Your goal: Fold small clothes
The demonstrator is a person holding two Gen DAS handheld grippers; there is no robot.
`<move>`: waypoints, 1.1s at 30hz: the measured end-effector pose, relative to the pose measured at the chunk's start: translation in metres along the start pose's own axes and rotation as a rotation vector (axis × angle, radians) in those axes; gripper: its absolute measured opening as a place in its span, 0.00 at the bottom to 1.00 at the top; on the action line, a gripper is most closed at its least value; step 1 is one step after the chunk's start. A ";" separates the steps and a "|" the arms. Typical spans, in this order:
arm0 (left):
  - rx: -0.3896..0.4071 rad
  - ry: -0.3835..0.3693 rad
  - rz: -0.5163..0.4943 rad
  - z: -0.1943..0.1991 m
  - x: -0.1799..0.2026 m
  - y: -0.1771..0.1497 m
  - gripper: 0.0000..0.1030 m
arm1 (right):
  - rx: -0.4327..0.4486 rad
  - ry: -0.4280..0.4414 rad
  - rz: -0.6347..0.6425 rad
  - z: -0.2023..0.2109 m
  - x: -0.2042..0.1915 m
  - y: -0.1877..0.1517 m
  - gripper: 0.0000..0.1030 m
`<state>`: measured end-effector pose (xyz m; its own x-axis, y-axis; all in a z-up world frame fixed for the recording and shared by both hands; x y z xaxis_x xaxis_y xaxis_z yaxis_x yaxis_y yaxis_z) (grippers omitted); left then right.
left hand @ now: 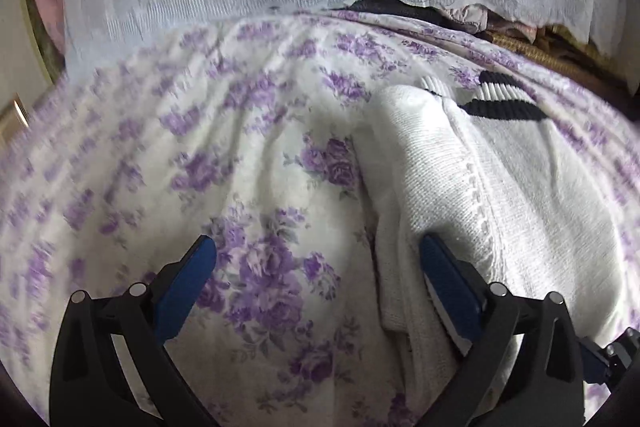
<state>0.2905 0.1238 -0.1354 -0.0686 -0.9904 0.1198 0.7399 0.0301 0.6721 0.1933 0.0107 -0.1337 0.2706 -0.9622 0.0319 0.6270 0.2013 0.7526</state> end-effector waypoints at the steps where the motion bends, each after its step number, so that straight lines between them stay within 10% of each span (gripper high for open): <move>1: -0.001 -0.013 0.013 0.000 -0.002 0.000 0.96 | 0.001 0.021 -0.016 0.004 0.003 0.004 0.24; 10: 0.150 -0.042 0.021 0.037 0.009 0.039 0.96 | 0.066 -0.098 -0.219 -0.015 0.072 0.086 0.25; 17: -0.008 0.033 -0.099 -0.047 0.026 0.034 0.96 | -0.108 -0.099 -0.355 -0.111 0.098 0.086 0.36; 22: -0.026 -0.027 -0.067 -0.050 0.022 0.033 0.96 | -0.036 -0.060 -0.305 -0.104 0.089 0.087 0.53; 33: 0.098 -0.139 -0.014 0.011 0.022 0.011 0.96 | 0.204 -0.152 -0.290 -0.009 0.087 0.055 0.53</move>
<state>0.2899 0.1039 -0.1172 -0.1754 -0.9630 0.2047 0.6696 0.0357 0.7419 0.2584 -0.0604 -0.0952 -0.0174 -0.9931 -0.1156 0.4995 -0.1088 0.8594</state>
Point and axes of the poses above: each gripper's, at about its wrist camera, not at the fingertips, and z roughly against the way its jaws point, x to its right, y to its top, the point moved 10 cm from there along -z, roughly the way its jaws point, and after that the axes turned 10 degrees about -y, right-handed, at the moved point
